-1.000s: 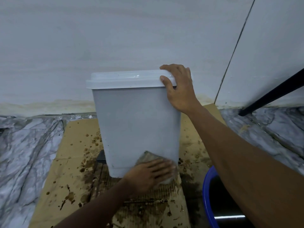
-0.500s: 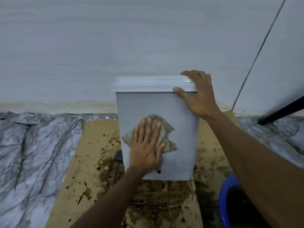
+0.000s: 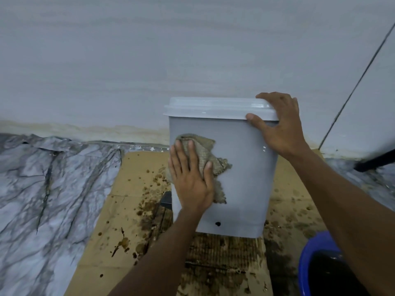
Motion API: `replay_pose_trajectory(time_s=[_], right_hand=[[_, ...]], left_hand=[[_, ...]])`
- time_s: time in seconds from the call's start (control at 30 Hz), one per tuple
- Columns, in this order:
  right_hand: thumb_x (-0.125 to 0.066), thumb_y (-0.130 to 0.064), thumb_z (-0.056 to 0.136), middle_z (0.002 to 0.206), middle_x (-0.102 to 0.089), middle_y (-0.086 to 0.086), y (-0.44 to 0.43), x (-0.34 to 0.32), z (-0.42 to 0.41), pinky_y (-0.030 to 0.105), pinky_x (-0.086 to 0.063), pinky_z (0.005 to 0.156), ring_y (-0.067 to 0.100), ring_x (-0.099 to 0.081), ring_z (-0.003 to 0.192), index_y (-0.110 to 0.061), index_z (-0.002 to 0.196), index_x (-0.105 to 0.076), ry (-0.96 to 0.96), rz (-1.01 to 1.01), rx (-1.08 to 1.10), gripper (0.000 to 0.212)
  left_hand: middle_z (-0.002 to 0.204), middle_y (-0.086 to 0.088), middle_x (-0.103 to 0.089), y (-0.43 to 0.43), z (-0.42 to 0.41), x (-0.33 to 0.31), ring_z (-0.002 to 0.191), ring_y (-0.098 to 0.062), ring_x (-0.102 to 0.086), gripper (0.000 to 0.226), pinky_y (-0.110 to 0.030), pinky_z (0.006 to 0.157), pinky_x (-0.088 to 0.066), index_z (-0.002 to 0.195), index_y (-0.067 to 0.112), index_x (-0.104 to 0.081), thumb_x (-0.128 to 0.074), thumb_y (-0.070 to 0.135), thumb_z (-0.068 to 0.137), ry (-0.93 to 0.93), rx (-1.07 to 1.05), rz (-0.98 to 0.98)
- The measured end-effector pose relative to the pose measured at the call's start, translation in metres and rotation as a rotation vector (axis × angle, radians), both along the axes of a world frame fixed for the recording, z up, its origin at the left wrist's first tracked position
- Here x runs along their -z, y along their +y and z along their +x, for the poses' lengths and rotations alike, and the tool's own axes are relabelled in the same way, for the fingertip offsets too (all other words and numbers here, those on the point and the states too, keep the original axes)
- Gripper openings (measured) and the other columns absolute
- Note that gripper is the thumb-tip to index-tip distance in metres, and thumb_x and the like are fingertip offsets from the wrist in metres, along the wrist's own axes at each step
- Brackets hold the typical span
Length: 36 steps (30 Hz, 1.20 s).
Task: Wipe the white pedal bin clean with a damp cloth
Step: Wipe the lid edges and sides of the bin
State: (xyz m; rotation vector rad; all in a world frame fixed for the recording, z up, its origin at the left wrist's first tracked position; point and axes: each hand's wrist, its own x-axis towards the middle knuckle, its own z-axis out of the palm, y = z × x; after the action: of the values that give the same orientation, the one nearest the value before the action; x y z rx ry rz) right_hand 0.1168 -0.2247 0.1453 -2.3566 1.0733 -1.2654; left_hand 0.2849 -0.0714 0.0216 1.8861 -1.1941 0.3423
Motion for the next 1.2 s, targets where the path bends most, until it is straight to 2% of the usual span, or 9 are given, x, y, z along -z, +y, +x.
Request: replay_pose_trajectory(time_s=[0.13, 0.23, 0.33, 0.53, 0.7, 0.8, 0.9, 1.07, 1.2], right_hand=[[-0.063, -0.059, 0.086, 0.125, -0.057, 0.002, 0.001, 0.0, 0.0, 0.028, -0.027, 0.112, 0.022, -0.046, 0.123, -0.026, 0.127, -0.061, 0.007, -0.015, -0.004, 0.052], [-0.065, -0.056, 0.086, 0.124, -0.057, 0.002, 0.002, 0.0, 0.0, 0.012, -0.024, 0.105, 0.026, -0.046, 0.122, -0.025, 0.126, -0.061, -0.005, -0.007, 0.001, 0.05], [-0.066, -0.054, 0.087, 0.125, -0.056, 0.001, 0.003, 0.0, 0.0, 0.024, -0.031, 0.107, 0.024, -0.045, 0.122, -0.026, 0.127, -0.061, -0.007, -0.015, 0.009, 0.049], [-0.065, -0.055, 0.086, 0.126, -0.055, 0.0, 0.006, -0.002, -0.001, 0.04, -0.035, 0.11, 0.02, -0.043, 0.122, -0.028, 0.128, -0.06, -0.007, -0.008, 0.011, 0.05], [-0.066, -0.055, 0.086, 0.124, -0.056, 0.0, 0.006, -0.001, 0.0, 0.01, -0.026, 0.101, 0.024, -0.045, 0.12, -0.026, 0.127, -0.061, -0.01, 0.001, 0.02, 0.05], [-0.066, -0.055, 0.086, 0.124, -0.057, 0.001, 0.007, 0.0, -0.002, 0.018, -0.03, 0.104, 0.021, -0.046, 0.119, -0.024, 0.127, -0.061, -0.015, -0.021, 0.014, 0.05], [-0.066, -0.054, 0.087, 0.124, -0.057, 0.001, 0.008, -0.001, -0.002, 0.035, -0.036, 0.107, 0.018, -0.045, 0.119, -0.023, 0.127, -0.061, -0.029, -0.035, 0.011, 0.05], [-0.065, -0.055, 0.087, 0.123, -0.057, 0.002, 0.01, -0.002, -0.002, 0.045, -0.037, 0.106, 0.02, -0.045, 0.119, -0.022, 0.127, -0.061, -0.031, -0.025, 0.004, 0.051], [-0.066, -0.056, 0.086, 0.122, -0.054, -0.005, 0.012, -0.001, 0.0, 0.045, -0.038, 0.107, 0.012, -0.042, 0.118, -0.023, 0.126, -0.062, -0.059, -0.022, 0.012, 0.051]], left_hand=[[0.172, -0.012, 0.003, 0.027, -0.039, 0.044, 0.158, -0.032, 0.004, 0.072, -0.052, 0.127, -0.004, 0.163, 0.009, -0.009, -0.036, 0.043, 0.106, 0.297, -0.096, 0.007], [0.171, -0.013, 0.01, 0.051, -0.064, 0.076, 0.158, -0.033, 0.008, 0.076, -0.061, 0.124, -0.01, 0.163, 0.01, 0.0, -0.032, 0.048, 0.105, 0.374, -0.14, 0.089], [0.169, -0.017, 0.018, 0.043, -0.07, 0.071, 0.156, -0.036, 0.015, 0.081, -0.061, 0.124, -0.003, 0.161, 0.009, 0.01, -0.03, 0.05, 0.105, 0.416, -0.164, 0.115], [0.17, -0.02, 0.0, 0.008, -0.04, 0.034, 0.158, -0.037, 0.003, 0.074, -0.052, 0.127, 0.002, 0.162, 0.004, -0.011, -0.036, 0.044, 0.105, 0.104, -0.014, 0.026], [0.172, -0.007, 0.012, 0.027, -0.073, 0.061, 0.158, -0.022, 0.014, 0.082, -0.054, 0.127, -0.003, 0.163, 0.013, 0.004, -0.021, 0.064, 0.103, 0.638, -0.316, -0.045], [0.168, -0.001, 0.025, 0.028, -0.107, 0.068, 0.152, -0.011, 0.028, 0.091, -0.041, 0.127, 0.005, 0.16, 0.019, 0.016, -0.009, 0.077, 0.096, 0.901, -0.386, -0.076], [0.167, -0.01, 0.027, 0.021, -0.13, 0.057, 0.153, -0.021, 0.029, 0.089, -0.046, 0.127, 0.006, 0.158, 0.011, 0.018, -0.011, 0.072, 0.099, 0.84, -0.31, 0.013], [0.17, -0.012, 0.017, 0.016, -0.091, 0.05, 0.157, -0.03, 0.018, 0.079, -0.047, 0.127, 0.009, 0.162, 0.005, 0.005, -0.035, 0.044, 0.106, 0.433, -0.097, -0.02], [0.17, -0.008, 0.019, 0.027, -0.064, 0.059, 0.156, -0.027, 0.018, 0.082, -0.048, 0.127, 0.005, 0.162, 0.013, 0.011, -0.03, 0.056, 0.105, 0.806, -0.34, -0.071]])
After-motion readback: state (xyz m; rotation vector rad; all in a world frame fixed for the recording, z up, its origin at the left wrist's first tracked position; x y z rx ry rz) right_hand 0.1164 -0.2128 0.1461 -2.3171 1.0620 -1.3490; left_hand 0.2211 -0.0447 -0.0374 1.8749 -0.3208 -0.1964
